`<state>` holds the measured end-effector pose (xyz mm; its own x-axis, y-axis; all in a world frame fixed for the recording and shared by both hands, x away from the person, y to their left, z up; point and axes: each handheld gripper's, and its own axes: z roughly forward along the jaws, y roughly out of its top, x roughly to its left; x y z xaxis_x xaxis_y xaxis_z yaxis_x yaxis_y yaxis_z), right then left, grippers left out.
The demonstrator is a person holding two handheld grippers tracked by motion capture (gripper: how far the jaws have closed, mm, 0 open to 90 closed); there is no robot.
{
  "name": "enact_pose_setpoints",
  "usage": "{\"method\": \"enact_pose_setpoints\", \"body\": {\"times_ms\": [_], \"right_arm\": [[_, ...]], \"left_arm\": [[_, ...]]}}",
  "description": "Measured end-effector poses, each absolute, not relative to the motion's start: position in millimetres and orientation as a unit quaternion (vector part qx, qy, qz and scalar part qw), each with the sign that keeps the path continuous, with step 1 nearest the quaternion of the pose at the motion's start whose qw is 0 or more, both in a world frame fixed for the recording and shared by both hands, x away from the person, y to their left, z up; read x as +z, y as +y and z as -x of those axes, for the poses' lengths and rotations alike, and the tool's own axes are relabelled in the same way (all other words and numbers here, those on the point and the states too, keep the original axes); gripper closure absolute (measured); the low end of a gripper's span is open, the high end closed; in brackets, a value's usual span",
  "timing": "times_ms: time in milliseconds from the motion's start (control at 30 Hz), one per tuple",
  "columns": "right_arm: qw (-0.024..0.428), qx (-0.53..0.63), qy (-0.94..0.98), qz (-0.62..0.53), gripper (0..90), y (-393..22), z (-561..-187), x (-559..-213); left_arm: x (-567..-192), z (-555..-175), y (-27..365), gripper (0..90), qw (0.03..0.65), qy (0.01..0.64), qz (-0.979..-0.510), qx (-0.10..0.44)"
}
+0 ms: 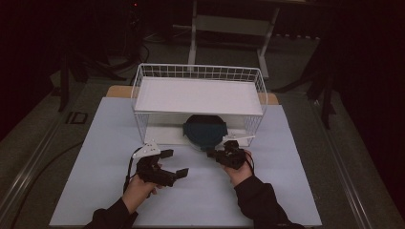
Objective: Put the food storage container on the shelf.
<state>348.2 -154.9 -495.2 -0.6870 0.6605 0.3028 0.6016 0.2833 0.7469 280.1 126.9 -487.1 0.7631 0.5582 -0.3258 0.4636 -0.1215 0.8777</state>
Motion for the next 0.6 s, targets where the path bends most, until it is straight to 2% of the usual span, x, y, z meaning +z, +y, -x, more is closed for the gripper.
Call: {"method": "enact_pose_setpoints", "body": {"times_ms": [600], "right_arm": [[0.045,0.450,0.789,-0.415,90.0,-141.4,-370.2,-496.6]], "left_arm": [[-490.8,-279.4,126.4,0.0,0.567,0.344,-0.747,0.038]]}}
